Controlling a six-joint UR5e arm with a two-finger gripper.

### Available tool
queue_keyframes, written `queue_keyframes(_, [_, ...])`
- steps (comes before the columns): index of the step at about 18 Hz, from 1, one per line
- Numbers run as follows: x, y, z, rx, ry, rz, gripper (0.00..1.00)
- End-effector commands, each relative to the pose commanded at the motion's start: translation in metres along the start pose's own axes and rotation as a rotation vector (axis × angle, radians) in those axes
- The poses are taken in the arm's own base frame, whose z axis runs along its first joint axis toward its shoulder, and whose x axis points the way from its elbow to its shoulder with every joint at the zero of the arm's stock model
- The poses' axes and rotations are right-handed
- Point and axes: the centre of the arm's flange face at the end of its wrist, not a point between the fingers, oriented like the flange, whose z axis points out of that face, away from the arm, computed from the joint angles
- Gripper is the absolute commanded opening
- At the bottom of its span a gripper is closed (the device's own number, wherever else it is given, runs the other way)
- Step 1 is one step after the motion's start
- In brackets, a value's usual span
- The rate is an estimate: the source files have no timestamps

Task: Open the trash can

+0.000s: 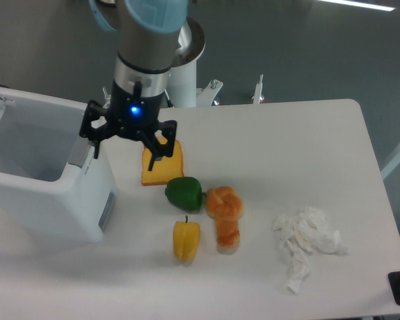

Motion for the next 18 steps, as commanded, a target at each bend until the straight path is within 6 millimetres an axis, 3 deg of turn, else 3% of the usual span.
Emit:
queue_keyframes(1, [-0.01, 0.002, 0.011, -0.023, -0.024, 0.037, 1.0])
queue_keyframes(3, [-0.058, 0.011, 0.014, -0.052, -0.104, -0.001, 1.0])
queue_keyframes(5, [-0.098, 0.017, 0.032, -0.067, -0.114, -0.014, 1.0])
queue_keyframes(7, [-0.135, 0.026, 0.058, -0.111, -0.11, 0.064, 1.0])
queue_keyframes(11, [-0.215, 0.065, 0.07, -0.189, -0.098, 0.29, 1.0])
queue_keyframes(15, [-0.249, 0.088, 0.094, -0.364, -0.112, 0.528, 1.0])
queue_keyframes(18, [-0.252, 0.091, 0.099, -0.389, -0.12, 0.54, 1.0])
